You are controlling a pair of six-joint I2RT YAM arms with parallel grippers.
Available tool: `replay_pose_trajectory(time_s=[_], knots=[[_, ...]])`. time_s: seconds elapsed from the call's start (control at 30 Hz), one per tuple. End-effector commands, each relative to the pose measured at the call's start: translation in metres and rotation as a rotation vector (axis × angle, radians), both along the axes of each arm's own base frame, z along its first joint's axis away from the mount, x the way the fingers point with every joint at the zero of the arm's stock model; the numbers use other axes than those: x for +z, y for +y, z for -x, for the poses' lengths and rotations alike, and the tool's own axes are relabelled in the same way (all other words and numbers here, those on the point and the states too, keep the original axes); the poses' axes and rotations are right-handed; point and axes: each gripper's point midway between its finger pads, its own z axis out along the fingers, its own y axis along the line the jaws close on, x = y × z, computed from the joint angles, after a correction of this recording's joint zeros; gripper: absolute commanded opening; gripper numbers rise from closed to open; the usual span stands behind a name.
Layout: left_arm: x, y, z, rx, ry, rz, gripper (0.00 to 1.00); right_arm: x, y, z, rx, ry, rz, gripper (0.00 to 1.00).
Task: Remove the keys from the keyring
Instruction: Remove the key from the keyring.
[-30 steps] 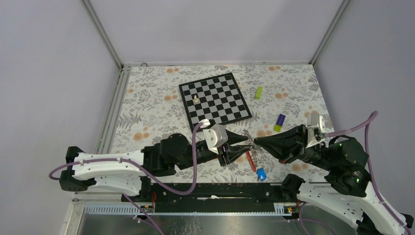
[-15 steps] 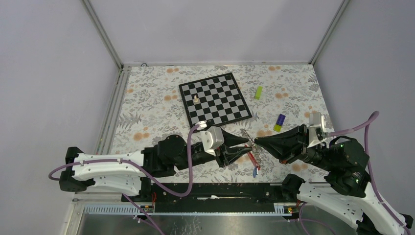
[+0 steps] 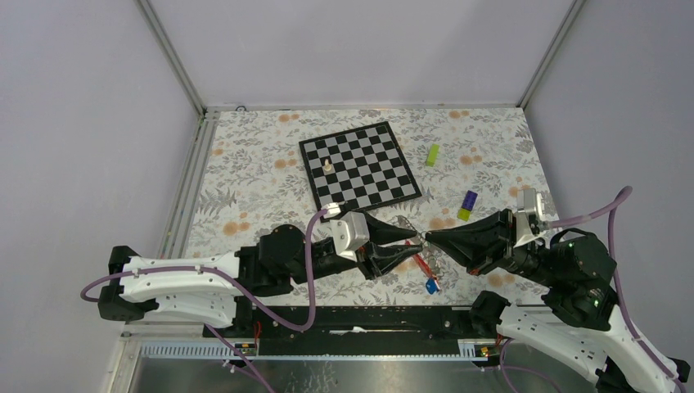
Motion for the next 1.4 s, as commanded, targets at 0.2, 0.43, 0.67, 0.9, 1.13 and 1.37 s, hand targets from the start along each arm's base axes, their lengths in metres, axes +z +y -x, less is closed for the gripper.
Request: replay_pose_trajectory(time_s=[0.2, 0.43, 0.67, 0.9, 1.13, 1.37], knots=[[0.0124, 0.0019, 0.0026, -0.015, -0.019, 0.050, 0.40, 0.0287, -0.0085, 0.0060, 0.002, -0.041, -0.114, 0.00], [0.0118, -0.0019, 0.0022, -0.013, -0.023, 0.055, 0.38, 0.0266, -0.0056, 0.0088, 0.027, -0.026, -0.120, 0.00], [0.0134, -0.0040, 0.0029, -0.018, -0.025, 0.063, 0.32, 0.0336, -0.0059, 0.0109, 0.039, -0.041, -0.151, 0.00], [0.0138, -0.0049, 0.0034, -0.021, -0.026, 0.064, 0.24, 0.0339, -0.0056, 0.0117, 0.044, -0.039, -0.155, 0.00], [0.0146, -0.0056, 0.0033, -0.021, -0.028, 0.064, 0.02, 0.0336, -0.0060, 0.0116, 0.043, -0.036, -0.158, 0.00], [0.0147, -0.0046, 0.0032, -0.020, -0.027, 0.058, 0.00, 0.0309, -0.0058, 0.0103, 0.037, -0.034, -0.148, 0.00]])
